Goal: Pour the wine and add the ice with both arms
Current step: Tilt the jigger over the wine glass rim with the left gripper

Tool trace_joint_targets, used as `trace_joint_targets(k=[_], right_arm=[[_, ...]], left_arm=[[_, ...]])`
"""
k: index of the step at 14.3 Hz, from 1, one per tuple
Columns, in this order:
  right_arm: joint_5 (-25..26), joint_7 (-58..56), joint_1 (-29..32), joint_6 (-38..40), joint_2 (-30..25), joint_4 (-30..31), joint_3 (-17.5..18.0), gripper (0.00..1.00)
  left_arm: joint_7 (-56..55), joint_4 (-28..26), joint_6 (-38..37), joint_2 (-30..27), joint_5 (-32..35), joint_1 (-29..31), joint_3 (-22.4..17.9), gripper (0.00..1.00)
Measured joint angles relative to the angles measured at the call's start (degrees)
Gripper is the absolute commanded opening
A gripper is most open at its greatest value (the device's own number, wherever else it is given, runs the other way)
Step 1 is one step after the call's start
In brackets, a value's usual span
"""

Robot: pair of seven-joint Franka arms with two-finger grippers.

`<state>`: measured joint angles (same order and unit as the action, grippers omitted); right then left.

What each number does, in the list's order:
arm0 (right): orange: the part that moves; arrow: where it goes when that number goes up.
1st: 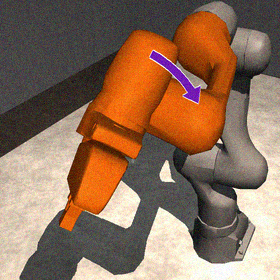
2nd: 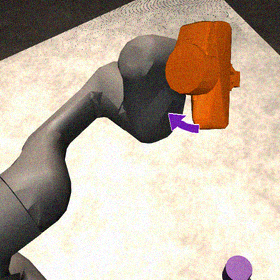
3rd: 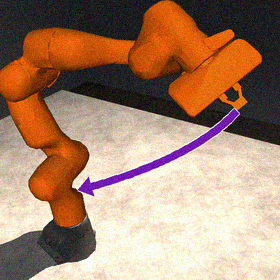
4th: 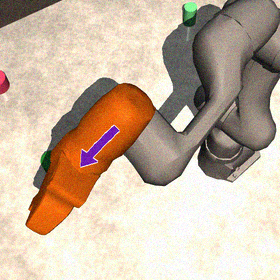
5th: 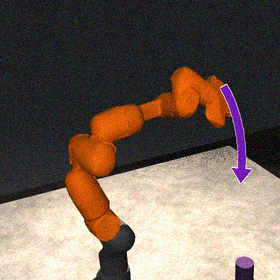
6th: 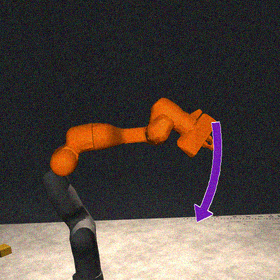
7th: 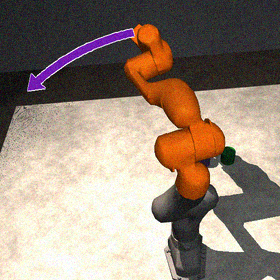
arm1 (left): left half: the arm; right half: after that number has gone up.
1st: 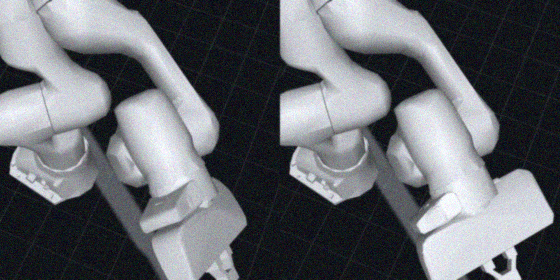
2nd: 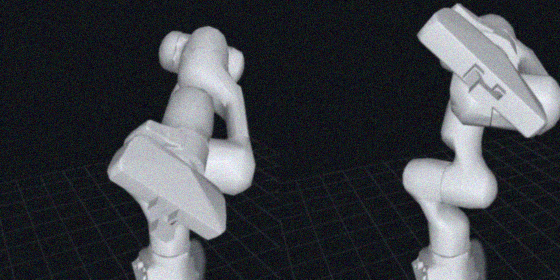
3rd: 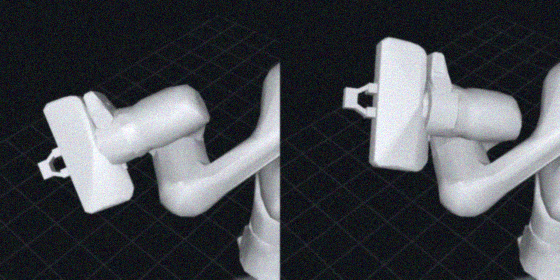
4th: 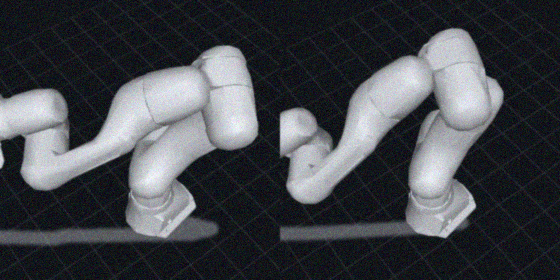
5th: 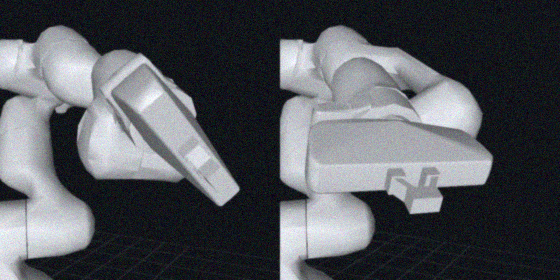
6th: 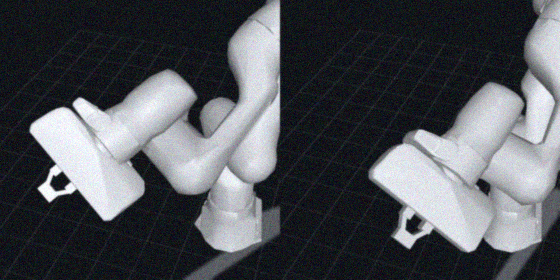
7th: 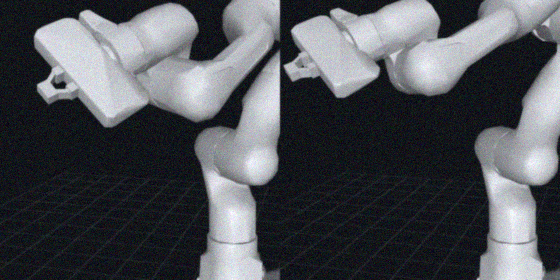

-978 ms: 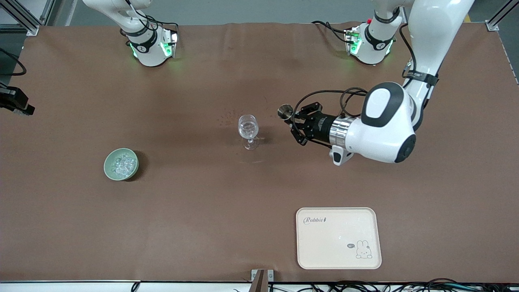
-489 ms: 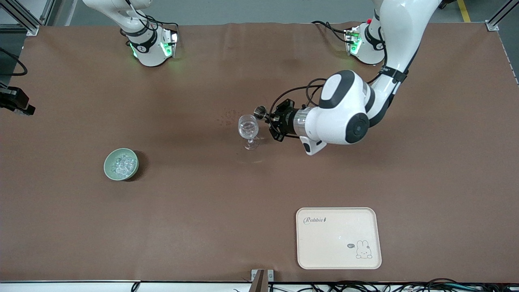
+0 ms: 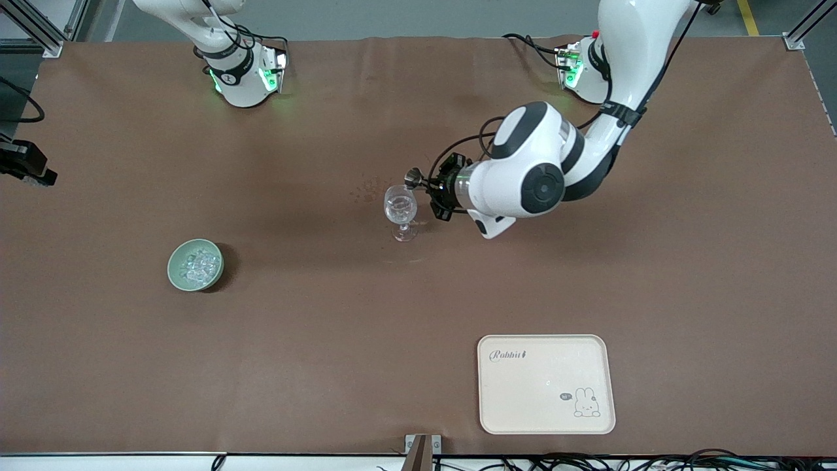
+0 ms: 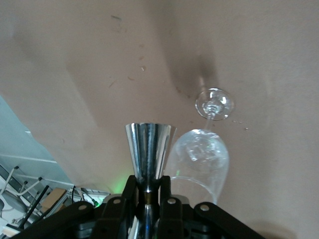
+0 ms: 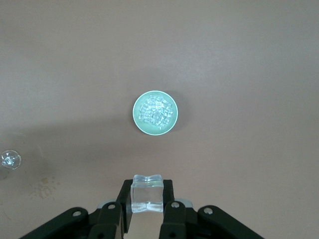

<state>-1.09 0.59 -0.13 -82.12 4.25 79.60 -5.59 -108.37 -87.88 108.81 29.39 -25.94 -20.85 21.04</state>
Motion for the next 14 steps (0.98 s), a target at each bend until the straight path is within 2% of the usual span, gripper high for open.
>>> trace_joint_targets(k=[9,14], right_arm=[[0.0,0.0,0.0,0.0,0.0,0.0,0.0,0.01],[0.0,0.0,0.0,0.0,0.0,0.0,0.0,0.01]], left_arm=[[-8.2,0.1,0.1,0.7,6.3,-3.1,-0.1,0.01],[-14.7,2.7,0.1,2.9,12.3,-4.0,-0.2,0.01]])
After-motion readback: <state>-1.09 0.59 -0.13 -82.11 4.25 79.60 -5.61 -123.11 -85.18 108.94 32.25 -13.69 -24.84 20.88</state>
